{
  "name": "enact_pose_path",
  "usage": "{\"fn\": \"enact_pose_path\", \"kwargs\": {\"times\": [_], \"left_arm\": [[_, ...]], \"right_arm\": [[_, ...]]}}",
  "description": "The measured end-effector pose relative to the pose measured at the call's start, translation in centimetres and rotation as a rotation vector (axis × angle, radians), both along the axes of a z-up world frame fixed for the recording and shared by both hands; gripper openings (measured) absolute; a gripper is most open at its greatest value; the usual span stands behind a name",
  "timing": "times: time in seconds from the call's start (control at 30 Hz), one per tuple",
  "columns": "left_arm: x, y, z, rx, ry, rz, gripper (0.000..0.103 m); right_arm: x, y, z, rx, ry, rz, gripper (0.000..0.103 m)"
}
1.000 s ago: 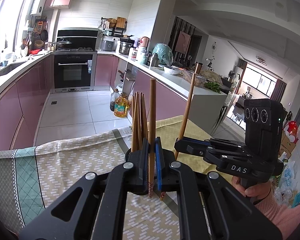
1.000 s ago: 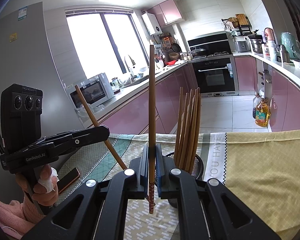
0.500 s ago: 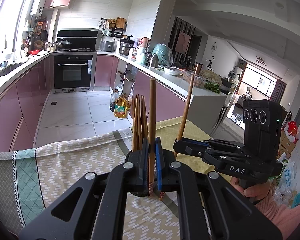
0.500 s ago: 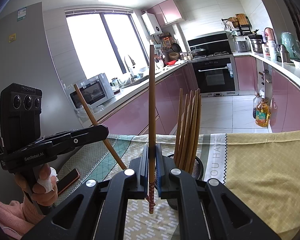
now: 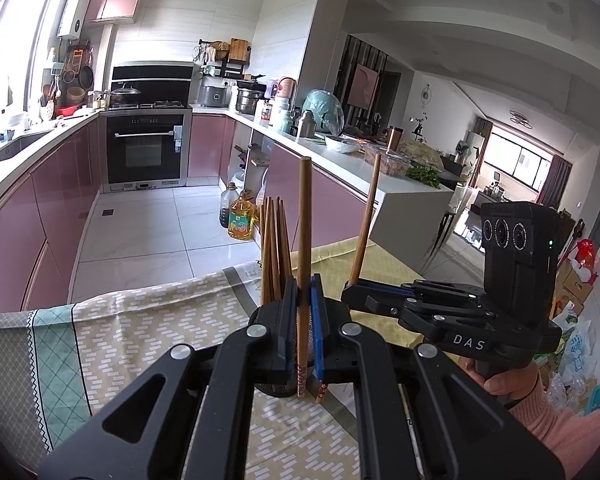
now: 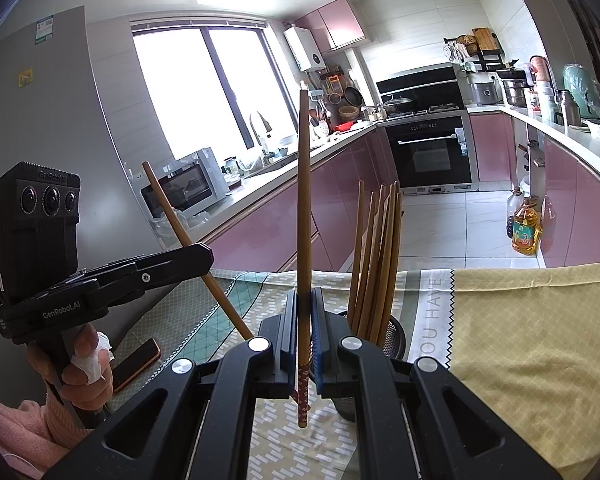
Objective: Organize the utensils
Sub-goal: 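Lower the right gripper's chopstick into the mesh cup while the left gripper lowers its own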
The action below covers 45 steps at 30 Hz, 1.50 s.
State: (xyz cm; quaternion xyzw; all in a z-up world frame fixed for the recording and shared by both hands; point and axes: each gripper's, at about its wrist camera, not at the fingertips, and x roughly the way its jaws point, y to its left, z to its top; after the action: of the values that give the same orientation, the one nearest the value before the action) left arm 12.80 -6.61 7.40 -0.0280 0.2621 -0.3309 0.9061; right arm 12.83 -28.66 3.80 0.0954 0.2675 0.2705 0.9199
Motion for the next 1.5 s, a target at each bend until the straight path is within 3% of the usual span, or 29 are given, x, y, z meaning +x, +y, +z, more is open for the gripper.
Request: {"fn": "enact_pose_path", "kwargs": {"times": [1.5], "left_arm": [[0.5, 0.2, 1.2, -0.026, -0.019, -0.025, 0.007]], "right_arm": [[0.0, -0.3, 1.2, 0.007, -0.036, -0.008, 0.006]]}}
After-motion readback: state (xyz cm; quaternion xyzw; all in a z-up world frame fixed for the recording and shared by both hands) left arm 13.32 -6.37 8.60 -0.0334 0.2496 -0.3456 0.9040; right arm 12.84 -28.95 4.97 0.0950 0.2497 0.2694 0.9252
